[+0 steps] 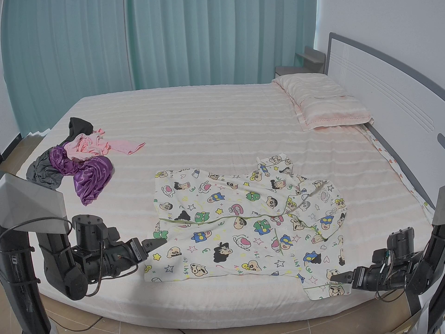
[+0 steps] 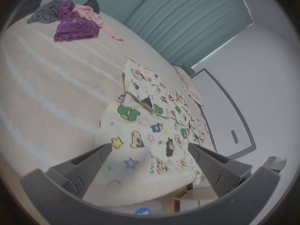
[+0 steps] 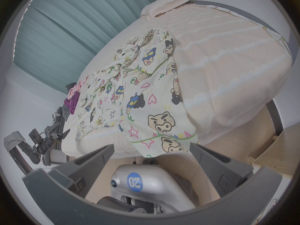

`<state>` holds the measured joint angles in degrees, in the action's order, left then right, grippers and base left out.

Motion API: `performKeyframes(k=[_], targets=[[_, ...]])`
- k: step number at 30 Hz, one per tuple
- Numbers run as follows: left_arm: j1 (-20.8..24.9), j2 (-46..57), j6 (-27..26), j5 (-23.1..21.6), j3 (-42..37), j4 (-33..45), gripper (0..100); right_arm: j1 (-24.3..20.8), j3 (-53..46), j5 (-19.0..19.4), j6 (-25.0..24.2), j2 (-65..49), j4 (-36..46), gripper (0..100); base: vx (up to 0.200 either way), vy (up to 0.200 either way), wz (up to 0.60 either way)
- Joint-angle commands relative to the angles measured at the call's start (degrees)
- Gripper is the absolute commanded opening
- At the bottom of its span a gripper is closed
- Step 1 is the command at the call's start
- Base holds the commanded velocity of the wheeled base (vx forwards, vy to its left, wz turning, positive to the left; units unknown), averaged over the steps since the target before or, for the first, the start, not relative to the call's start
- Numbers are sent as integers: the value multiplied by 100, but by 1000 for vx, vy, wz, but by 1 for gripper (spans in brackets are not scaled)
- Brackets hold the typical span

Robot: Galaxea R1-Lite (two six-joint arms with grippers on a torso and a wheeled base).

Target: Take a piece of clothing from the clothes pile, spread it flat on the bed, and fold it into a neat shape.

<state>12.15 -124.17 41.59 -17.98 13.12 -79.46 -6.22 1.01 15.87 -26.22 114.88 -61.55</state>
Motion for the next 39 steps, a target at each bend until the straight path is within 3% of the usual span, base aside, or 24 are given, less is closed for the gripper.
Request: performKeyframes(k=[1, 5, 7, 10, 19, 28, 29, 39], targets=[[358, 104, 182, 146, -371, 1, 100, -187, -92, 4, -94, 148, -94, 100, 0, 0, 0], [516, -300, 174, 489, -345, 1, 100, -143, -92, -14, -102, 315, -331, 100, 0, 0, 0], [657, -670, 156, 1077, -301, 1, 100, -134, -92, -14, -102, 350, -358, 100, 0, 0, 0], [780, -889, 156, 1420, -310, 9, 100, -143, -92, -14, -102, 350, -358, 100, 0, 0, 0], [824, -907, 200, 1508, -310, 9, 100, -143, -92, -14, -102, 350, -358, 100, 0, 0, 0], [1043, -1214, 191, 2167, -20, 18, 100, -134, -92, -14, -102, 333, -366, 100, 0, 0, 0], [1061, -1276, 191, 2282, 51, 18, 0, -134, -92, -14, -102, 324, -366, 100, 0, 0, 0], [1166, -1294, 147, 2607, -239, 44, 0, -117, -92, -49, -102, 342, -375, 100, 0, 0, 0]])
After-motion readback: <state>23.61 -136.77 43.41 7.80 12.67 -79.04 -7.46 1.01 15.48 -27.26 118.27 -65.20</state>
